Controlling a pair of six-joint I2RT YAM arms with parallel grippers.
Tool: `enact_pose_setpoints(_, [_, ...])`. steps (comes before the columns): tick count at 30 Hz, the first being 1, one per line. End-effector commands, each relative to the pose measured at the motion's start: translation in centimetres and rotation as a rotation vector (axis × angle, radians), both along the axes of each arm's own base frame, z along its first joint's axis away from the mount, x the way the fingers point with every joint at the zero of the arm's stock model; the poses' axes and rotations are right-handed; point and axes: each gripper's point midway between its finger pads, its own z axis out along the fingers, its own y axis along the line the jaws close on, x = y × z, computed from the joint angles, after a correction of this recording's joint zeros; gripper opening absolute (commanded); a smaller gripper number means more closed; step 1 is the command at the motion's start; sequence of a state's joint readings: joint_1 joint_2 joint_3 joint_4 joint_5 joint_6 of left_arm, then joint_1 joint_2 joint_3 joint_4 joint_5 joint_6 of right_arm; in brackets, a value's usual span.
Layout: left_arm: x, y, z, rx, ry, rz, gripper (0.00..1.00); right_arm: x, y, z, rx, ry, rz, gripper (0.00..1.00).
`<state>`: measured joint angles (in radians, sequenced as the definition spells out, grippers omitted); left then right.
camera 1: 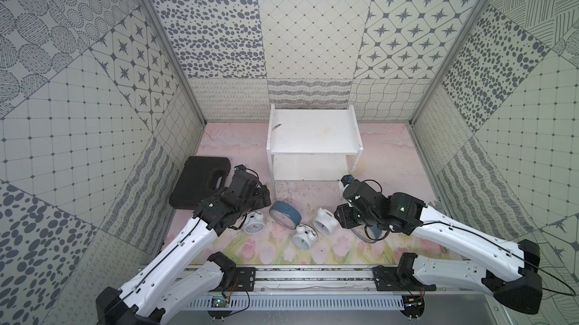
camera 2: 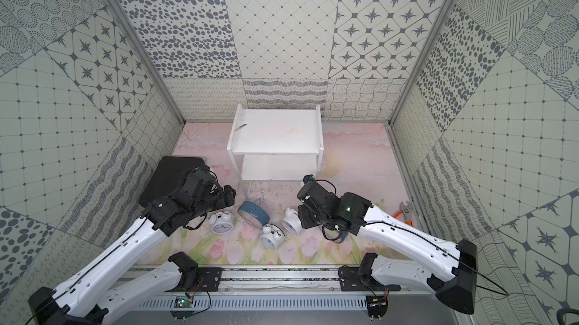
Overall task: Place the alarm clocks on the shelf by style
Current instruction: Pick up the alarm from the center of the board.
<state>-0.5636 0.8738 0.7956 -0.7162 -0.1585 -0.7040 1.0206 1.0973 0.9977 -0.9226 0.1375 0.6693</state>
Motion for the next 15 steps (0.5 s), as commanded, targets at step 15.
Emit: enact_pose_setpoints(15, [0.0, -2.7, 1.8, -0.164, -0.038, -0.062, 0.83, 1.1, 2.9, -2.9, -0.015, -0.036, 0.115, 0.45])
